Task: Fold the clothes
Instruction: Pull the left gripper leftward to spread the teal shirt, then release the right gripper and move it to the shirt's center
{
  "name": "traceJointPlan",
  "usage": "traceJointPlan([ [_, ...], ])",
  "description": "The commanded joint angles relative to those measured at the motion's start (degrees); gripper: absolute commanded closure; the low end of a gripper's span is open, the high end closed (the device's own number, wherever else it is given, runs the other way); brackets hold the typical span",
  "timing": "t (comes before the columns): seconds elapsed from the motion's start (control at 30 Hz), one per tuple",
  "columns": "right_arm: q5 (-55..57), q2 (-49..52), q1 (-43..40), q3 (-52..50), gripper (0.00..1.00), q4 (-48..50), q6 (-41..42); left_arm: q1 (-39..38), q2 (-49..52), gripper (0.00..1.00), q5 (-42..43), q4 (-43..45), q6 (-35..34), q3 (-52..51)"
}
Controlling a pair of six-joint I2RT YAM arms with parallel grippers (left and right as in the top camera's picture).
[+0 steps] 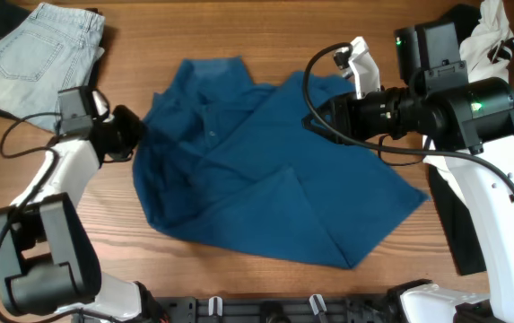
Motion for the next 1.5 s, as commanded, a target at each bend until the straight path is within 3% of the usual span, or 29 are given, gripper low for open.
traceJointPlan([
  [0.0,-0.7,-1.0,-0.1,1.1,0.67,0.5,-1.9,1.9,-5.8,0.96,-3.1,-1.6,-0.4,0.9],
  [0.4,-0.7,-1.0,-0.1,1.1,0.64,1.4,-1.8,6.5,-29.1,0.96,-19.3,-12.5,-1.9,0.9],
  [0.6,-0.7,-1.0,-0.1,1.1,0.56,0.9,-2.0,7.2,-30.7,0.91,-19.4,-16.5,-1.7,0.9],
  [0.63,-0.7,-1.0,-0.1,1.1,0.49,0.6,-2.0,7.2,-30.3,0.80,-19.2,-17.1,-1.7,0.9],
  [0.67,-0.7,-1.0,-0.1,1.1,0.36,0.5,-2.0,7.2,-29.9,0.75,-19.2,-17.4,-1.7,0.9],
  [0.7,-0.7,-1.0,-0.1,1.1,0.21,0.2,-2.0,7.2,-29.6,0.55,-18.9,-17.5,-1.7,0.9],
  [0.77,-0.7,-1.0,-0.1,1.1,0.10,-0.2,-2.0,7.2,-29.3,0.31,-18.3,-17.3,-1.7,0.9],
  [0.8,-0.7,-1.0,-0.1,1.1,0.06,-0.4,-2.0,7.2,-29.3,0.29,-18.1,-17.2,-1.7,0.9],
  [0.93,-1.1,-0.7,0.8,0.9,0.18,-2.4,-2.1,7.1,-29.3,0.41,-15.8,-17.1,-1.7,0.9],
  [1.17,-1.1,3.5,9.4,-3.9,0.17,-2.6,-2.2,5.6,-29.3,0.39,-15.3,-17.8,-1.7,0.9],
  [1.27,-1.1,7.8,14.7,-5.5,0.18,0.3,-1.8,4.7,-29.3,0.33,-15.3,-18.3,-1.7,0.9],
  [1.37,-1.1,12.3,18.5,-5.5,0.26,2.8,-0.2,3.9,-29.3,0.45,-15.3,-19.0,-1.7,0.9],
  [1.47,-1.9,17.9,21.0,-5.5,0.14,6.3,1.9,3.0,-29.3,0.43,-14.5,-19.2,-1.7,0.9],
])
